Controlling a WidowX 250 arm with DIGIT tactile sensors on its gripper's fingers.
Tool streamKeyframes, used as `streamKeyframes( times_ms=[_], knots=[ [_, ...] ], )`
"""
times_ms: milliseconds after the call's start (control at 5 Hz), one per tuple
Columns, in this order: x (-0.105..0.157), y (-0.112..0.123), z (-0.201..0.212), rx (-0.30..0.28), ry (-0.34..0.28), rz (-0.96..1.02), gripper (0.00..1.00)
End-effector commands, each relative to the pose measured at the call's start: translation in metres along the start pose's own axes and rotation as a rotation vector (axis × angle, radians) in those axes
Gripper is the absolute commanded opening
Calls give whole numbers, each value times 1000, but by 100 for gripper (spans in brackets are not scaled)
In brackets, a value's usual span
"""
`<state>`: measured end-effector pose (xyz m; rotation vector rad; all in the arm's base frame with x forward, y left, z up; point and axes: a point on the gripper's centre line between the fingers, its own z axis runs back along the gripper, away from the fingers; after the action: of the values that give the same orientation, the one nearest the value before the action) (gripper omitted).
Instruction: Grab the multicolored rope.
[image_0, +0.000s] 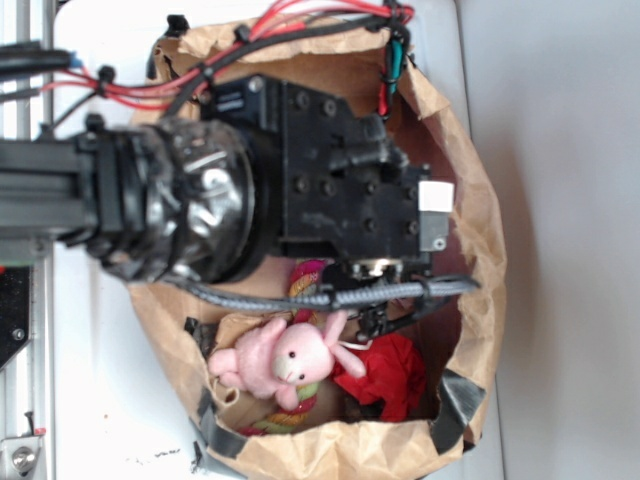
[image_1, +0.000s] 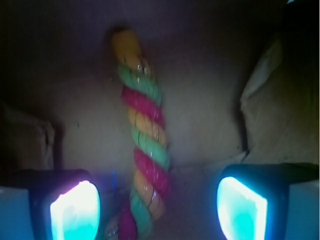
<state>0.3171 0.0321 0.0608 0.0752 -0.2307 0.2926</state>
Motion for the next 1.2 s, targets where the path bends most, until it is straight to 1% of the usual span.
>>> streamKeyframes(
  times_ms=[0, 400, 800, 1000],
  knots=[
    [15, 0, 13, -13, -45, -13, 100],
    [15, 0, 13, -13, -45, -13, 100],
    [21, -11, 9, -53, -73, 0, 100],
    [22, -16, 3, -26, -95, 5, 100]
  ],
)
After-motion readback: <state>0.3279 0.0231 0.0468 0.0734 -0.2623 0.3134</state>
